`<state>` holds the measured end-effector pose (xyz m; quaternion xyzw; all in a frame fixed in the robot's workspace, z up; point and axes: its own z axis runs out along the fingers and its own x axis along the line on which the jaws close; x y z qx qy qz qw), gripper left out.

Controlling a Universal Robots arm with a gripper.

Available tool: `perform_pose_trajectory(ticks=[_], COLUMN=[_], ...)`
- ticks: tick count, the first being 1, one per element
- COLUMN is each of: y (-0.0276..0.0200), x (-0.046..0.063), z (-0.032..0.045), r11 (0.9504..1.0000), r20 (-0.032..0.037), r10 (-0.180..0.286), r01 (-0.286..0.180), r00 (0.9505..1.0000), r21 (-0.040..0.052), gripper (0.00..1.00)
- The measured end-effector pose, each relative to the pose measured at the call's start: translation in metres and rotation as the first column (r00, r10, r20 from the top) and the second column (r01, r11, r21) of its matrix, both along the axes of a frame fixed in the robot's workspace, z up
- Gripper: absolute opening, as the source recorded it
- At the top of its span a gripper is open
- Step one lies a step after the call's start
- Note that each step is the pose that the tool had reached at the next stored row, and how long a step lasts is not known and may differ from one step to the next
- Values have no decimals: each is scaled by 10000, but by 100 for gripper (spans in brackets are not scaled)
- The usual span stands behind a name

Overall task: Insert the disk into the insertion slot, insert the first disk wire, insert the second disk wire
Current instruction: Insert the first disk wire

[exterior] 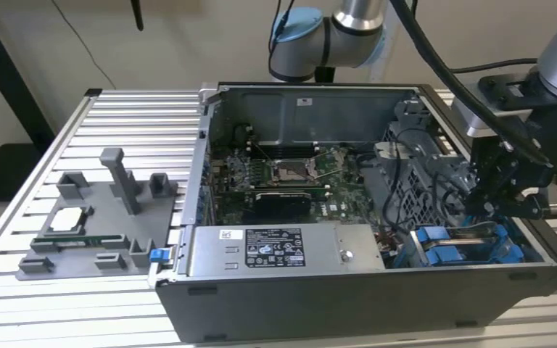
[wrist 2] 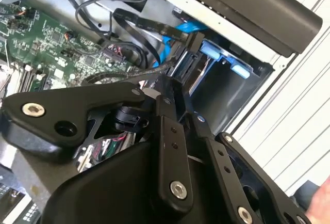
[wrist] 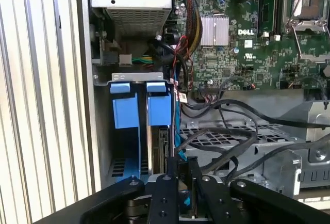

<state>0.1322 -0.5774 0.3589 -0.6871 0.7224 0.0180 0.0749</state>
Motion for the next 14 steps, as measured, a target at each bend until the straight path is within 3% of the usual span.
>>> perform_pose_trajectory(ticks=[10, 14], y=[-18, -19], x=[78, 78], z=[-87, -124], r11=[10000, 9998], r20=[-27, -28], r10=[8, 5], r01=[-8, -6], r00=[10000, 10000], r21=[-10, -187], gripper=[0, 0])
